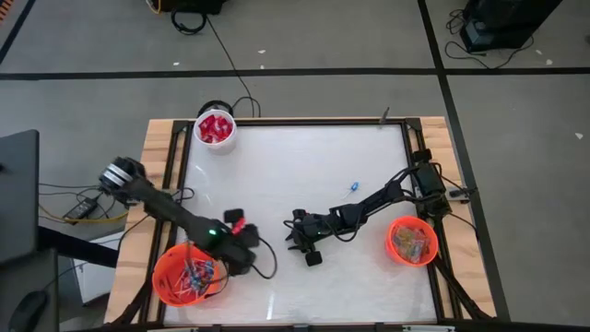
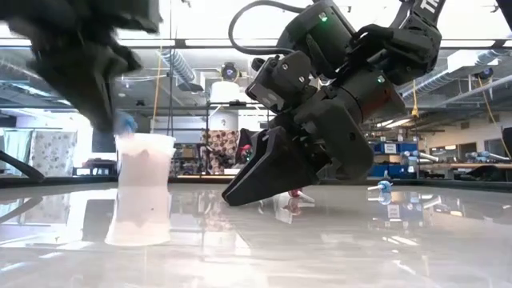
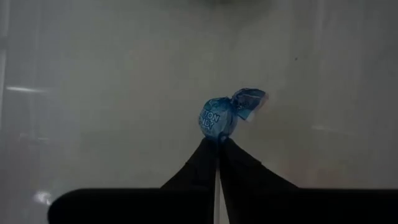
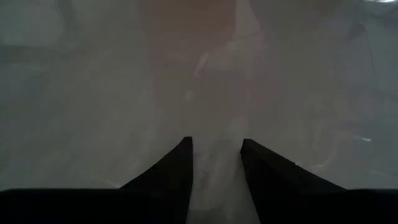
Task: Sort candy by brand, put in halloween buckets
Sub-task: Put the left blue sucker into the left orange bucket
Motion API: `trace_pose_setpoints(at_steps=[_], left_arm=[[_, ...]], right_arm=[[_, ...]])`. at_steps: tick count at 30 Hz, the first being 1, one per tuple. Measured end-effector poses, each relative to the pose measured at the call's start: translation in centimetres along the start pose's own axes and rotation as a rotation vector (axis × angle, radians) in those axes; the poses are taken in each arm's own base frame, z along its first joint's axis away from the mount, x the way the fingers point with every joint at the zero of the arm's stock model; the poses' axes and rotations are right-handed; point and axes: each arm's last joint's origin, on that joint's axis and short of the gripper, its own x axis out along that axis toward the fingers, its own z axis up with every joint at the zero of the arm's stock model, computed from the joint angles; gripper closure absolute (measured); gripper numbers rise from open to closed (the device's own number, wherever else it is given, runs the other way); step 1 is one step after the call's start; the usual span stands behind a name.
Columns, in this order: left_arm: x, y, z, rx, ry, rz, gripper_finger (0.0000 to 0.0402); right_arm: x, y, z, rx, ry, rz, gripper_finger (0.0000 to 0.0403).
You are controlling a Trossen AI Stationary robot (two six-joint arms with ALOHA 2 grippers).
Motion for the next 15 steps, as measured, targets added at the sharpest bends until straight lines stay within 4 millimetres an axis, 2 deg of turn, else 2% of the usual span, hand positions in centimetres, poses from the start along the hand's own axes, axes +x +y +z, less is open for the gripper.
trace_pose_setpoints(at_steps=[4,8,11,15], left_arm=[[-4.2,1.4,-1.6,-0.099,0.041,-0.050,0.0383],[-8.3,2.3,-3.8,-0.191,0.256,-0.184,0.0383],[-11.2,3.1,-4.9,-0.206,0.259,-0.197,0.0383],[-14.0,4.3,-5.0,-0.212,0.101,-0.155,0.0383]], right_arm=[[0.0,0.0,0.0,0.004,0.001,-0.001,0.0252],[0.0,0.0,0.0,0.004,-0.003,-0.002,0.0252],[0.0,-0.1,0.0,0.005,-0.003,-0.003,0.0252],[0.0,-0.2,0.0,0.007,-0.008,-0.006,0.0252]])
